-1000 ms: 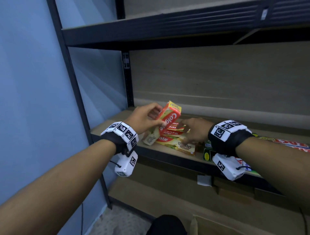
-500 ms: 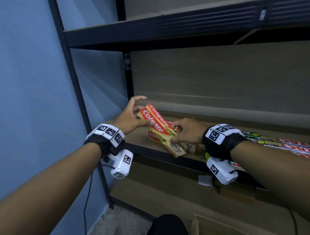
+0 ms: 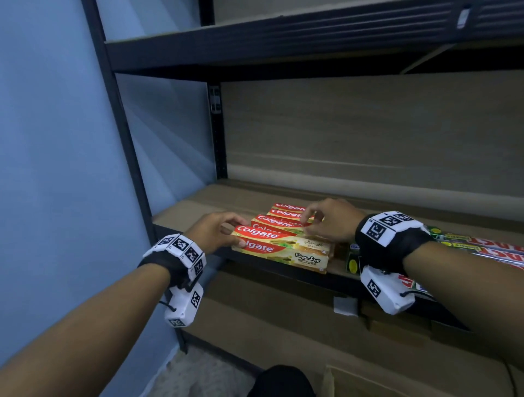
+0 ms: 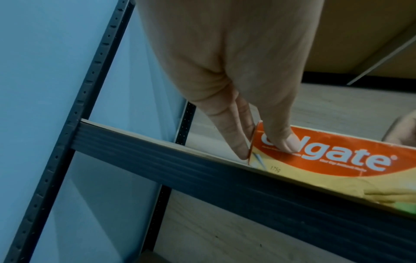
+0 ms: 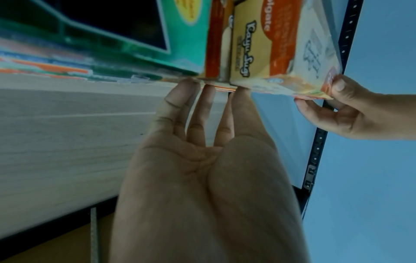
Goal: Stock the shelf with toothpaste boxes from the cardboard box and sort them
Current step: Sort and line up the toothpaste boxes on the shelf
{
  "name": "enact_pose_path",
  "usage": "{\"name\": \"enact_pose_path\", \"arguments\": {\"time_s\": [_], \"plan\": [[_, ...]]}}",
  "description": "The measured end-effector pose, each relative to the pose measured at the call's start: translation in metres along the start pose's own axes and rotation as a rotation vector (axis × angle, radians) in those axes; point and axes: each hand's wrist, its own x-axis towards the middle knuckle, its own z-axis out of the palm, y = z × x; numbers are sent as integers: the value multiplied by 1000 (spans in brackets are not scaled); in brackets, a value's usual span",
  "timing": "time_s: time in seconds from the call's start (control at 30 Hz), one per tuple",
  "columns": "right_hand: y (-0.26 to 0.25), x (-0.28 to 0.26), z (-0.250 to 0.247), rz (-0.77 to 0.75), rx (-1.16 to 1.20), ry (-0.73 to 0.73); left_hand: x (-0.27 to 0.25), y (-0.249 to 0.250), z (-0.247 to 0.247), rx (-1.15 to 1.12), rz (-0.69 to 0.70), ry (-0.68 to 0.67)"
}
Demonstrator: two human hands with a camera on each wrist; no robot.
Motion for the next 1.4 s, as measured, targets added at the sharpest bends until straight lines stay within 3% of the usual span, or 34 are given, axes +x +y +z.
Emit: {"name": "enact_pose_path", "arguments": {"time_s": [0.43, 0.57, 0.67, 1.17, 1.4], "plan": [[9, 3, -5, 36, -150, -114, 21, 4, 25, 52, -17, 22], [14, 0, -7, 102, -294, -273, 30, 9, 29, 167, -10, -44], [20, 0, -8, 119, -277, -353, 35, 13, 31, 218, -5, -88], [28, 0, -23, 103, -237, -359, 32, 35, 45, 381, 46, -35], [34, 33, -46, 97, -295, -254, 37, 46, 50, 449, 184, -154]]}}
